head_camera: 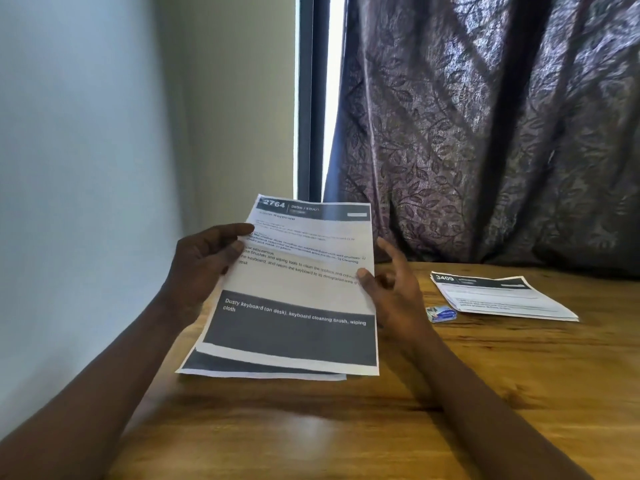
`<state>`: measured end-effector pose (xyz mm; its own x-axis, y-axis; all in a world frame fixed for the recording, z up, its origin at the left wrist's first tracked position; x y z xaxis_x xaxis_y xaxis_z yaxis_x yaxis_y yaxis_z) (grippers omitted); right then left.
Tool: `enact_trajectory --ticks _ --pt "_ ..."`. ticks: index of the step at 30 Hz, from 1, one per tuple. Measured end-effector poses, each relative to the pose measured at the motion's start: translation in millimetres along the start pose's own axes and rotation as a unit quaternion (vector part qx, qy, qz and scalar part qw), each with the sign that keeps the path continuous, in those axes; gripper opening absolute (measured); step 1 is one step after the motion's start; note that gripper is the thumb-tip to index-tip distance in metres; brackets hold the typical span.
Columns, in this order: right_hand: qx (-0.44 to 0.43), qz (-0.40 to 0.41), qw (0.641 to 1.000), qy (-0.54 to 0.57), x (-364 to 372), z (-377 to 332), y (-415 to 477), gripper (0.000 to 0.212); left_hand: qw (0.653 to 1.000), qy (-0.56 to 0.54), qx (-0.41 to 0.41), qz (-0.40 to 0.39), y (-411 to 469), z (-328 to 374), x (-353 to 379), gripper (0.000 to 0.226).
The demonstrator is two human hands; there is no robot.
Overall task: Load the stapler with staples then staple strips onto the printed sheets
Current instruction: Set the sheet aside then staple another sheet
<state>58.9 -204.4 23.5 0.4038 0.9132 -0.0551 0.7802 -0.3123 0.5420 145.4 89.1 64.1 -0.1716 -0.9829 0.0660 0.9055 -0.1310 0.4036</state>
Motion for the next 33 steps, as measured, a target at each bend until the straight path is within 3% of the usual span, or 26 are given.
enact_trajectory --ticks 4,7,11,15,19,25,30,33 --pt "-0.017 0.023 0.999 0.046 -12.4 -0.2 7.2 0.044 1.0 0.022 0.0 0.012 -4.5 -5.7 8.0 0.022" --pt "0.016 0.036 0.993 0.114 -16.8 3.8 6.6 0.03 0.998 0.064 0.002 0.021 -4.5 -11.7 7.8 0.023" --pt "0.075 0.012 0.981 0.178 -16.9 11.2 7.3 0.029 0.995 0.086 0.024 0.035 -3.8 -13.2 8.2 0.026" --pt "0.037 -0.028 0.999 0.012 -20.6 5.2 6.7 0.032 0.99 0.137 0.041 0.014 -6.0 -9.6 13.7 0.025" --pt "-0.057 -0.015 0.981 -0.183 -23.7 -6.4 6.2 0.022 0.967 0.248 0.063 -0.013 -4.8 -12.3 18.2 0.019" --pt "-0.147 0.059 0.962 -0.223 -32.2 -27.5 3.4 0.012 0.92 0.357 0.157 0.04 -16.6 6.3 24.4 0.028" --pt "-0.189 0.142 0.945 -0.226 -41.1 -40.2 -4.7 0.006 0.96 0.235 0.148 0.041 -22.6 12.9 30.0 0.012" --pt "-0.126 0.127 0.977 -0.113 -40.0 -24.5 -1.1 0.013 0.967 0.205 0.148 0.042 -25.6 14.6 37.3 0.015"
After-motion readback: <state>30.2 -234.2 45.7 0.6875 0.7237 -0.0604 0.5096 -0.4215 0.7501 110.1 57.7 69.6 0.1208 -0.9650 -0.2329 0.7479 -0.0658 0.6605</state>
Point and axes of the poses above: each hand's wrist, its own y-axis towards the middle knuckle, its own x-axis out of the palm, z = x × y, the point moved 8 cm from there along y, towards the middle knuckle, and after that the axes turned 8 degrees about -x, right-handed, at the moved point
